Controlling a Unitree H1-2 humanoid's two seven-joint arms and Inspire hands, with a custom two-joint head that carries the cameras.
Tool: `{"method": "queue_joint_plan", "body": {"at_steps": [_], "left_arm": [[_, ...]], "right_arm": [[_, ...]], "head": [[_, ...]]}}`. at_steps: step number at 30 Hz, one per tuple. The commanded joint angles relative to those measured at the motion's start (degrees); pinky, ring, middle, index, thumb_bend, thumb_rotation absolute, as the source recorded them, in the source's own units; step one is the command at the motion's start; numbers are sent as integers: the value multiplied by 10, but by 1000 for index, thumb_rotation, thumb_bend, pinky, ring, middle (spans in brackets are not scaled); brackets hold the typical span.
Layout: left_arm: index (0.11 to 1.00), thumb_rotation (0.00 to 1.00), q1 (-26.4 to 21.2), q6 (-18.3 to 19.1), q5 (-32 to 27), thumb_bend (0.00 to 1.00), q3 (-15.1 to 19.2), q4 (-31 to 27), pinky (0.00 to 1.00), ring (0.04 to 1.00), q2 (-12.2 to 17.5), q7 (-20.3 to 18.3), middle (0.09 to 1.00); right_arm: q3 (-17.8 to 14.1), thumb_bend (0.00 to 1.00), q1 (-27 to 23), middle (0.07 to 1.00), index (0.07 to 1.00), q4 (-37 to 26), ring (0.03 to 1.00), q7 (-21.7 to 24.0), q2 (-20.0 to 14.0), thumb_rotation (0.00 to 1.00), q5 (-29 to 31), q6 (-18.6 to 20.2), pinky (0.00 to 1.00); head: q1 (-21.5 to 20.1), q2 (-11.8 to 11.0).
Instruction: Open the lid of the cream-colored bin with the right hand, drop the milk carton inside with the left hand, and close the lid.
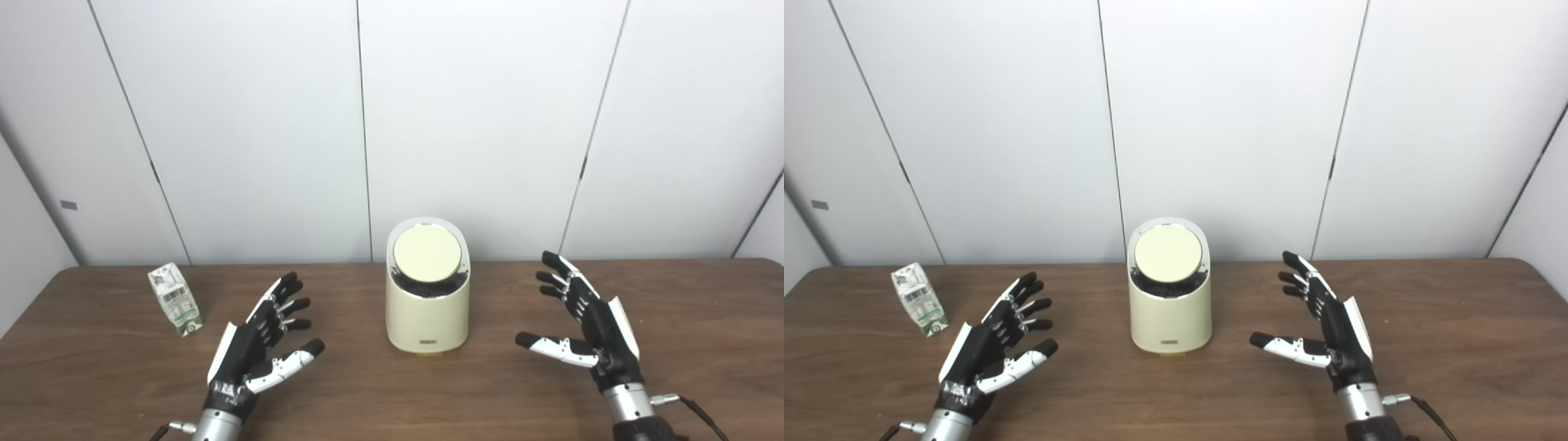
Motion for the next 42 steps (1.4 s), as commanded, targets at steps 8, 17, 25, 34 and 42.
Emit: {"method": "queue_joint_plan", "body": {"at_steps": [8,17,25,34,42], "left_arm": [[975,211,-15,-21,-4,713,2,-17,716,841,6,1,926],[661,1,-22,-48,-9,627,15,-3,443,547,-7,15,650],[881,189,-15,-32,9,726,6,-8,708,813,1,9,854],[925,232,-16,-29,12,768,2,-2,725,842,4,10,883],[922,223,-19,-32,8,766,0,10,719,822,3,8,875]], "right_arm": [[0,857,7,896,879,10,826,0,-4,272,11,-17,782],[-4,727,10,682,731,-6,598,-23,1,138,12,-17,539],[10,784,12,784,794,-21,727,-1,-4,362,2,-17,637],[23,908,-6,899,905,-118,840,34,-16,601,-51,114,755],[31,950,-56,905,919,-157,880,55,-20,610,-83,207,757]], "head": [[-3,1],[-4,-1],[-8,-7],[-11,-10],[-11,-17]]}}
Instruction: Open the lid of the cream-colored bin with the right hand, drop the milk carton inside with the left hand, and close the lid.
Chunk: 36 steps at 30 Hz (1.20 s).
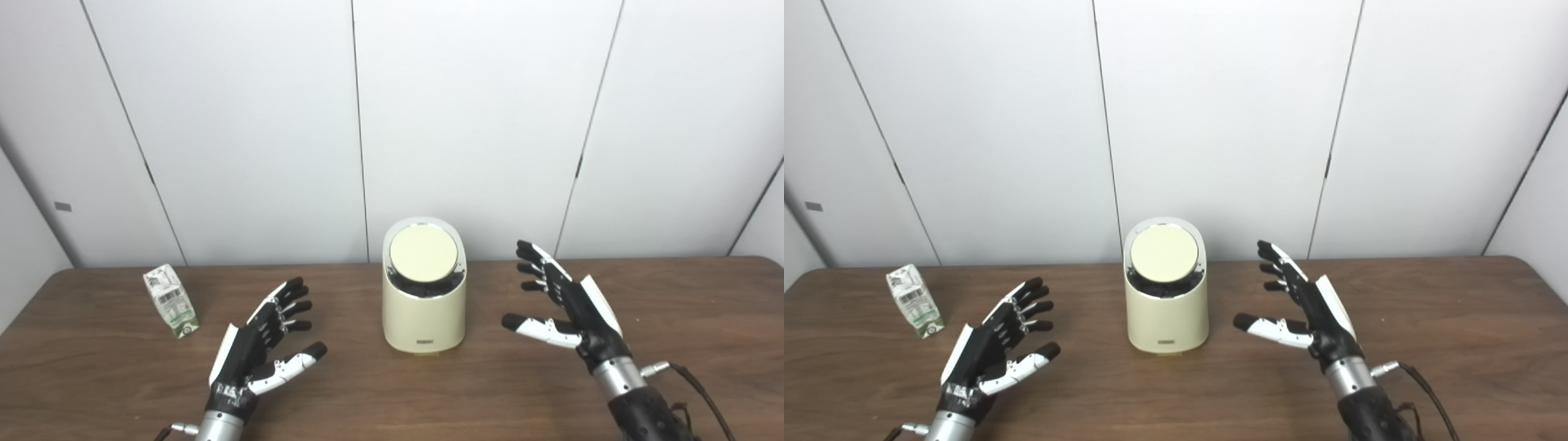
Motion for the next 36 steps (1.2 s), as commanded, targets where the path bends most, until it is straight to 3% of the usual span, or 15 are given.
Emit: {"method": "queue_joint_plan", "body": {"at_steps": [1,6,16,23,31,36], "left_arm": [[923,223,-17,-13,0,765,0,-10,721,824,6,1,876],[922,221,-18,-12,1,758,-1,-8,718,822,6,1,876],[916,209,-15,-12,1,754,-3,-10,725,820,5,2,869],[913,210,-14,-14,2,752,-4,-10,718,819,3,3,869],[916,207,-14,-15,2,741,-6,-8,721,817,2,2,869],[915,204,-14,-14,5,729,-8,-9,720,817,2,3,871]], "right_arm": [[-1,948,-30,902,916,-18,882,2,-4,600,0,5,759],[2,914,-48,907,913,-42,882,6,5,558,-6,52,774],[13,912,-98,964,925,-43,916,18,13,531,-17,101,772],[21,903,-131,938,946,-33,925,23,25,485,-21,142,831],[44,906,-164,952,996,-2,918,9,26,458,-58,152,763],[57,901,-180,954,1000,16,916,6,28,447,-81,157,771]], "head": [[0,-1],[-1,-2],[-1,-2],[0,0],[2,-1],[3,1]]}}
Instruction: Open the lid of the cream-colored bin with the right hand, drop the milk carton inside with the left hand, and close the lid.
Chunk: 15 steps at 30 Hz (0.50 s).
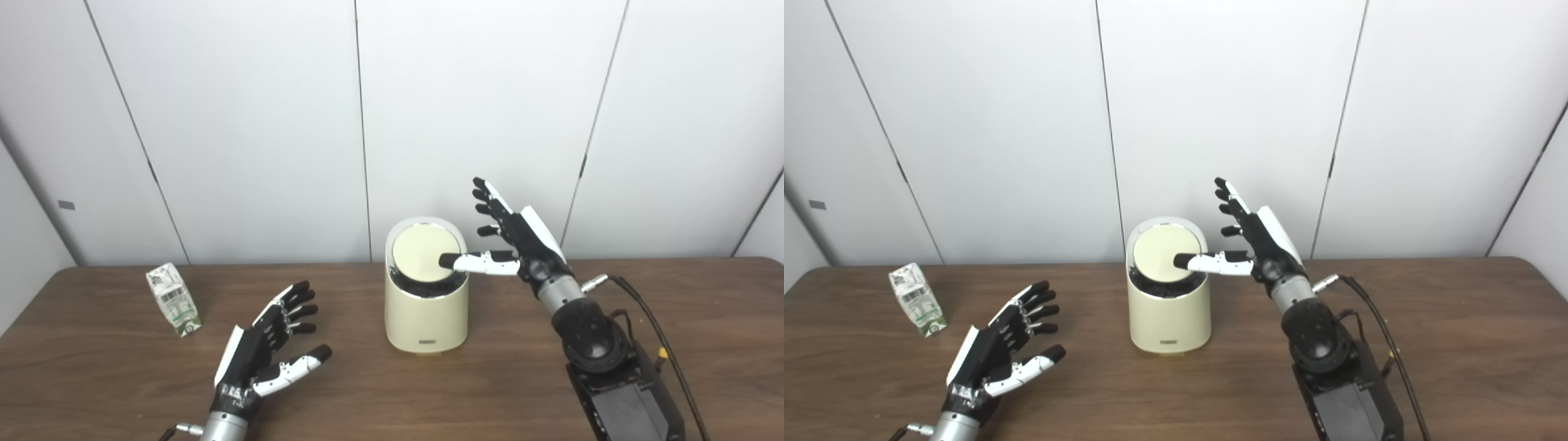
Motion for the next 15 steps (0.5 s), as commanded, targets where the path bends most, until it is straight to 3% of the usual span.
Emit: {"method": "queue_joint_plan", "body": {"at_steps": [1,8,15], "left_arm": [[918,210,-13,-14,5,728,-2,-12,717,819,3,3,873],[914,209,-15,-19,3,729,-2,-8,710,812,1,3,869],[915,204,-15,-19,3,727,-4,-9,709,818,0,3,872]], "right_arm": [[2,900,-37,953,1000,-6,917,-11,0,441,-14,-2,771],[14,887,-49,965,1000,-4,913,-7,6,384,-35,23,723],[25,909,-60,951,1000,13,890,-17,5,370,-59,14,712]], "head": [[1,1],[3,2],[4,4]]}}
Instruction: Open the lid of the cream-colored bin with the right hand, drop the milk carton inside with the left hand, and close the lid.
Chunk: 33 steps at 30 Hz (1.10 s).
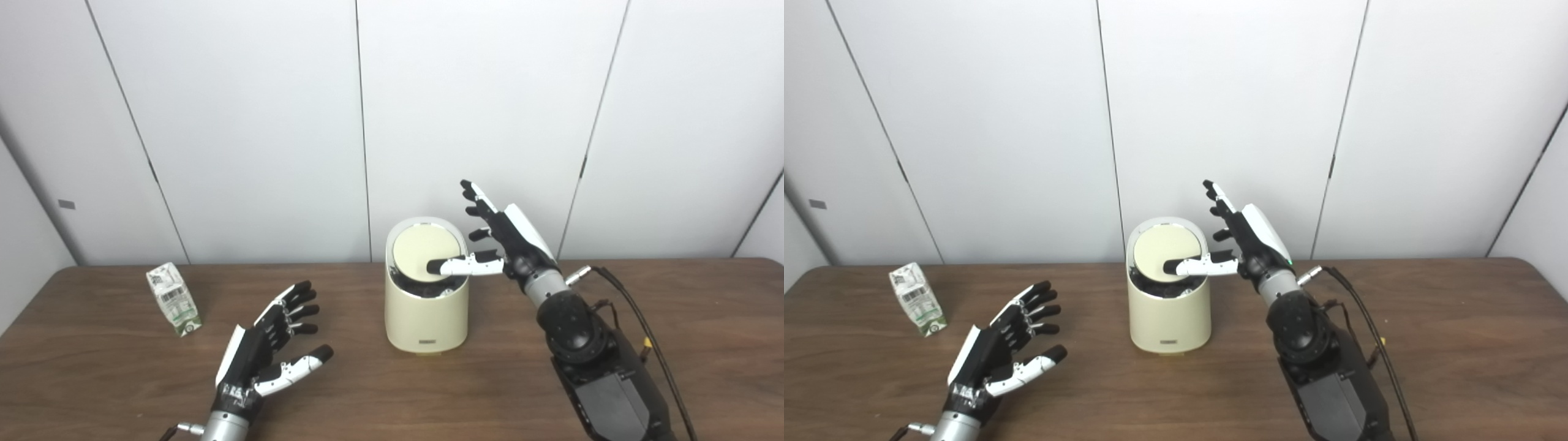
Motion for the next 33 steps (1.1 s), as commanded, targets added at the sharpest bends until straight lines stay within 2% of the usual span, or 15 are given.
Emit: {"method": "queue_joint_plan", "body": {"at_steps": [1,8,14,20,24,27,31,33], "left_arm": [[915,204,-15,-19,2,727,-2,-8,708,817,0,2,872],[916,207,-14,-16,-3,726,-3,-11,711,820,-2,-1,874],[918,189,-12,-11,-4,720,-5,-16,709,821,-3,-2,876],[921,189,-10,-9,1,714,-6,-24,703,821,-3,0,879],[915,195,-10,-7,1,719,-7,-25,703,819,-4,1,874],[917,201,-10,-8,0,723,-7,-25,701,819,-5,1,874],[912,208,-9,-1,0,739,-7,-29,692,813,-6,1,868],[916,207,-9,-1,-2,735,-7,-30,697,815,-5,0,873]], "right_arm": [[1,911,-36,949,1000,-3,885,-19,0,362,-11,-16,708],[13,912,-46,950,1000,21,868,-36,-2,335,-37,-26,688],[19,899,-57,930,991,33,841,-40,-1,330,-60,-11,655],[42,905,-65,914,986,43,805,-45,-11,310,-105,-5,607],[63,914,-65,920,978,42,815,-60,-19,293,-143,-7,611],[77,915,-66,932,977,37,827,-64,-23,299,-176,8,617],[106,885,-68,951,971,21,838,-38,-26,225,-240,72,653],[123,896,-69,941,949,13,819,-16,-31,182,-271,96,637]], "head": [[2,1],[3,2],[3,3],[4,7],[4,7],[8,11],[9,12],[10,12]]}}
